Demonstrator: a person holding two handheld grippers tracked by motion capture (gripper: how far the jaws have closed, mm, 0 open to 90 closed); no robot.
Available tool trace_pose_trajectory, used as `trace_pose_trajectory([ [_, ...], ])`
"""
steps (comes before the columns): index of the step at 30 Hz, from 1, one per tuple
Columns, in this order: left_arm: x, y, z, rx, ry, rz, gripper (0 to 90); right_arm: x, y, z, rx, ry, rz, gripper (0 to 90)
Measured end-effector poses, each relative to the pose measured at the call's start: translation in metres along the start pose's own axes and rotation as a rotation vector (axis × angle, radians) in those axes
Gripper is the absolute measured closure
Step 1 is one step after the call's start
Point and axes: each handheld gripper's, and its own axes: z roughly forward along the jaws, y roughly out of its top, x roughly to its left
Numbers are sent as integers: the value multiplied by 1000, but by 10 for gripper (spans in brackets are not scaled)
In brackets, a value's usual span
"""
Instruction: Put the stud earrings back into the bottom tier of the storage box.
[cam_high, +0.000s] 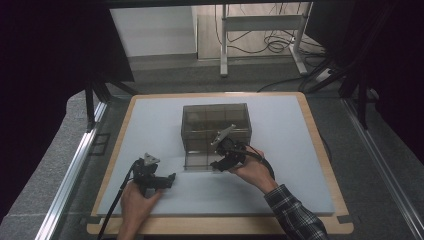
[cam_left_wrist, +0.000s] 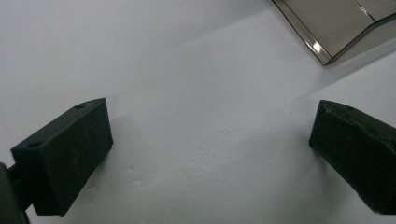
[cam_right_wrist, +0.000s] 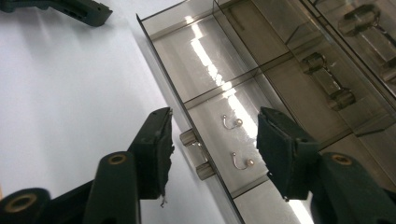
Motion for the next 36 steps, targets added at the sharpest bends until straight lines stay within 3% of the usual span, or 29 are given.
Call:
trace_pose_trajectory([
  [10,0,0,0,0,0,0,0,9,-1,-3,-10,-8,-22,363],
  [36,0,0,0,1,1,0,0,15,-20,-10,-37,-31,1,211],
])
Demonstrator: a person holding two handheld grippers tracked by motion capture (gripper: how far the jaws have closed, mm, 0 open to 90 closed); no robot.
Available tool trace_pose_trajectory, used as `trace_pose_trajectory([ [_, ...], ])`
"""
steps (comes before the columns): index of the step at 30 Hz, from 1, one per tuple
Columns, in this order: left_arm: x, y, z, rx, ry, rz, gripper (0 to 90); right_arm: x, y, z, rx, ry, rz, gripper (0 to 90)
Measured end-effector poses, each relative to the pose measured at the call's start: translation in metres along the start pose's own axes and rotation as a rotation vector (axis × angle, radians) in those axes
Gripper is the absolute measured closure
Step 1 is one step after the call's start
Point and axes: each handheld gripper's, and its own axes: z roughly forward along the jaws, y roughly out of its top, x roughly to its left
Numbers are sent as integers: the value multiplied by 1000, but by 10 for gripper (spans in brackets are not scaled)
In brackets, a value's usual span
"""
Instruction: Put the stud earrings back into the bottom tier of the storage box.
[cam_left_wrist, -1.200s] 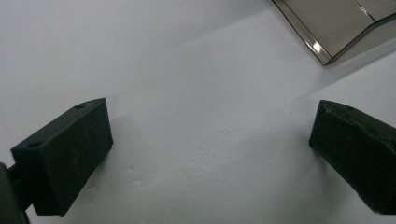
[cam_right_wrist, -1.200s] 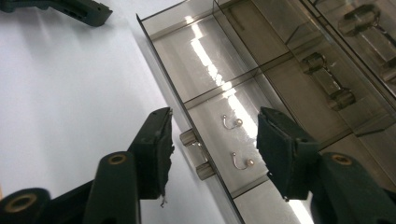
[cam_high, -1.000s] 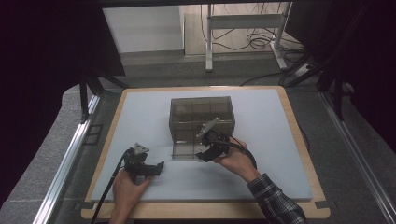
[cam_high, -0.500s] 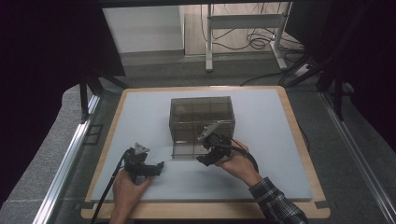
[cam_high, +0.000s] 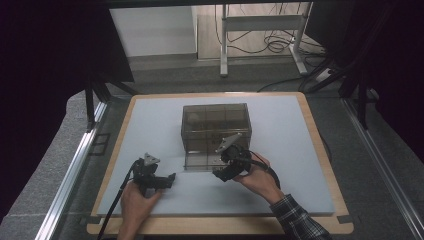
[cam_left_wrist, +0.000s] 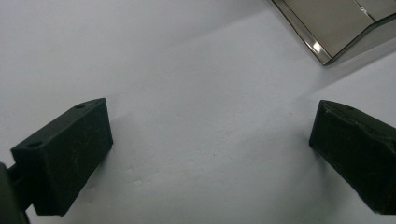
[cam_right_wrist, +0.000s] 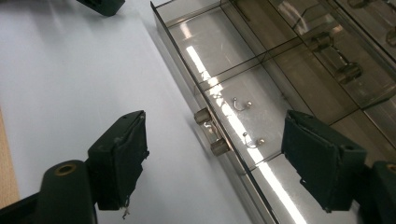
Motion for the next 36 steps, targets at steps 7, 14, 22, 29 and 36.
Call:
trace_pose_trajectory([
  [7,0,0,0,0,-1,-4,0,3,-5,-1,-13,0,0,183],
  [14,-1,0,0,-4,-1,-9,0,6,-11,0,-13,-2,-5,161],
  [22,-1,0,0,-3,-1,-9,0,9,-17,-3,-26,-13,2,129],
  [29,-1,0,0,-3,-1,-9,0,11,-22,-7,-32,-14,2,108],
  [36,0,0,0,-1,0,-2,0,12,-27,-12,-39,-18,1,93],
])
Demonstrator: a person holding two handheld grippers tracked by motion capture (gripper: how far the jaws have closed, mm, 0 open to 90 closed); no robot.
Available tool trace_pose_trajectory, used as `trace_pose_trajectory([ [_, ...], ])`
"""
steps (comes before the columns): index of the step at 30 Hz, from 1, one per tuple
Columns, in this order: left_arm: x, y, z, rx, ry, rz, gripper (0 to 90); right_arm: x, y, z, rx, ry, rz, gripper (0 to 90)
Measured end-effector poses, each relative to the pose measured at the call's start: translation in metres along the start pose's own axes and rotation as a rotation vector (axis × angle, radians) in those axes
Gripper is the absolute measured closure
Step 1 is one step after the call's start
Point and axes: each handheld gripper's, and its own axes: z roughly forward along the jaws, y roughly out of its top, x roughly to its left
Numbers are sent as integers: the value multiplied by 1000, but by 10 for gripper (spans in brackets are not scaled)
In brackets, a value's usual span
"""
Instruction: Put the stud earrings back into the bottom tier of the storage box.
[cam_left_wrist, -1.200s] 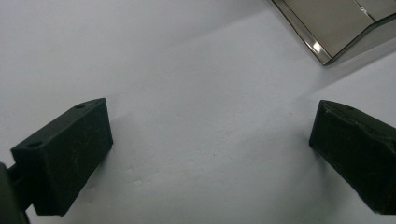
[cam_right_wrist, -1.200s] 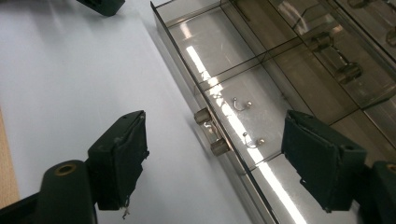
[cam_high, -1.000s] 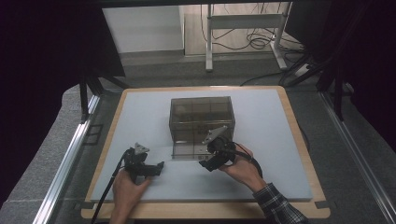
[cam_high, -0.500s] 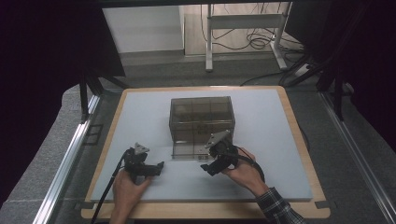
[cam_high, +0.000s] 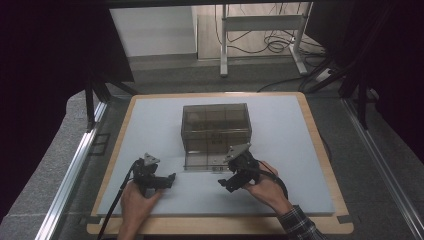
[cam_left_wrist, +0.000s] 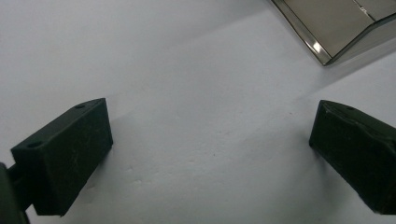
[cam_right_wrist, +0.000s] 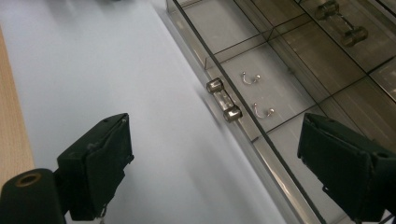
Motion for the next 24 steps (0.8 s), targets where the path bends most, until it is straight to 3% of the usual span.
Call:
trace_pose_trajectory([
  [24,0,0,0,2,0,3,0,6,-18,-5,-3,1,4,69],
])
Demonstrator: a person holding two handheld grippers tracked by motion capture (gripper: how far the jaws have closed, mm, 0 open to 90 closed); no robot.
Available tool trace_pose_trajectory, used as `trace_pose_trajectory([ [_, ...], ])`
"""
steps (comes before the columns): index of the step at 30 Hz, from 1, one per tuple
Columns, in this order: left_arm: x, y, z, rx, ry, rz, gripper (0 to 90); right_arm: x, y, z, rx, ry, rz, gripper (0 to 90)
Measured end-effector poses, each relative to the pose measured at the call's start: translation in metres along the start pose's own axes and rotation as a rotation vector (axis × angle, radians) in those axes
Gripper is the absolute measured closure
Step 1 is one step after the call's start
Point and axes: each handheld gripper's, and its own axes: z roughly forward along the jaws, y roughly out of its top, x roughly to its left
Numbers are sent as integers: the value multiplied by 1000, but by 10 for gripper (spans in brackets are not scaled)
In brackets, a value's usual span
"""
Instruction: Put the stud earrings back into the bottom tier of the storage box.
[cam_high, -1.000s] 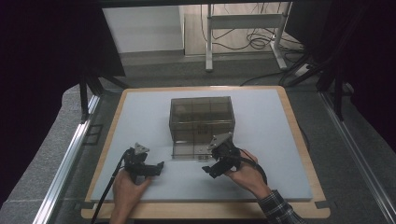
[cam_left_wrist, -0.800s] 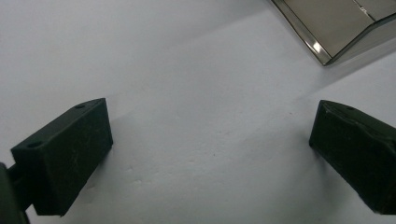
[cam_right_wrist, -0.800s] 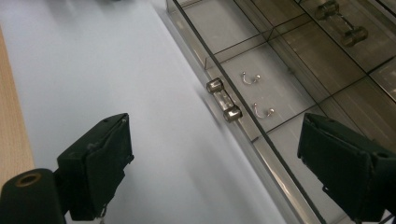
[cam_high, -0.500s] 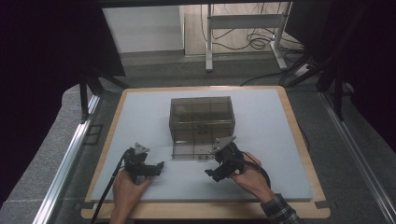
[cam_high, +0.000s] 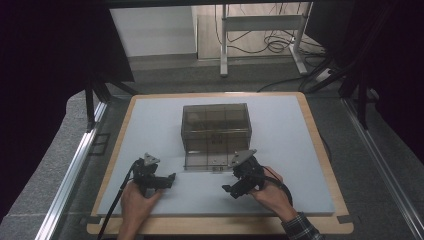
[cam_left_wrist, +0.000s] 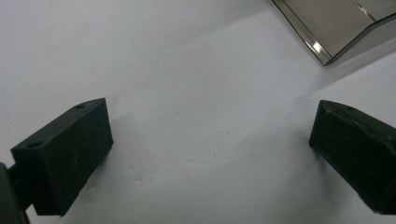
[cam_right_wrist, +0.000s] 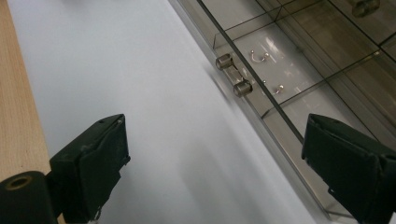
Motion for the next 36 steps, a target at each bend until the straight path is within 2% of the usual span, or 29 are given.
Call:
trace_pose_trajectory([
  [11,0,0,0,0,0,-1,0,2,-10,-4,-12,-5,-1,65],
  [36,0,0,0,0,-1,0,0,4,-40,-19,-40,-28,49,62],
])
